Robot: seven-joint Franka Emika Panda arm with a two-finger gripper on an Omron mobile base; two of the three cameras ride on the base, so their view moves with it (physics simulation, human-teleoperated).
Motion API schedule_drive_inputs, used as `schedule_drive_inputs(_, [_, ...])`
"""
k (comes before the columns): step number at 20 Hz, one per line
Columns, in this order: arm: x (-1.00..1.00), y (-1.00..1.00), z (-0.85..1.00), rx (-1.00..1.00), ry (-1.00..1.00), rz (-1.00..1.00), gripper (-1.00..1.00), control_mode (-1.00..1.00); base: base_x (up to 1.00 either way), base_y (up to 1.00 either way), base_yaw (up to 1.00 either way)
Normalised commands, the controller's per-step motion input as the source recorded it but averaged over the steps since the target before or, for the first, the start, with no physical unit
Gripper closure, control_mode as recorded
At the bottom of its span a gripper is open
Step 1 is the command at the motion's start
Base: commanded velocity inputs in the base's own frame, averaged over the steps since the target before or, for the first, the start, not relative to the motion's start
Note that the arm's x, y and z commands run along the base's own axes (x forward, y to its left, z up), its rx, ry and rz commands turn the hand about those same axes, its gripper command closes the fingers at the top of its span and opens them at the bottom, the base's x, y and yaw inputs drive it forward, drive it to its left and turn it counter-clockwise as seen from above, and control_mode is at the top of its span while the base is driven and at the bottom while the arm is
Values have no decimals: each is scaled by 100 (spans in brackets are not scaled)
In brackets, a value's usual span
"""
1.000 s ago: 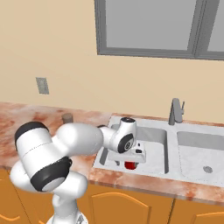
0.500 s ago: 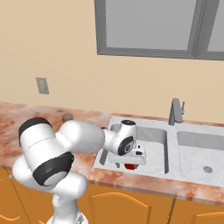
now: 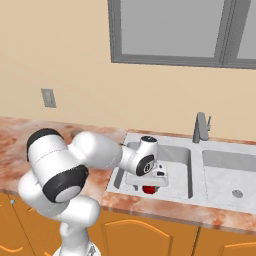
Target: Move any existing items from the left basin to the right basin for drying. Then move the glass cup from the counter to the left basin of the sink for washing.
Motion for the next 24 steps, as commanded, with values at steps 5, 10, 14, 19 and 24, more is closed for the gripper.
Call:
schedule_drive_inputs(5, [6,0,-21,0,0,1,-100,-100,0,0,0])
schedule_drive_inputs(10, [0,0,-21,0,0,2,-100,-100,0,0,0])
schedule_drive_inputs(14, [6,0,-12,2,0,1,-100,-100,0,0,0])
schedule_drive_inputs(19, [16,0,-4,2,0,0,-100,-100,0,0,0])
schedule_drive_inputs(24, [22,0,-1,2,0,0,-100,-100,0,0,0])
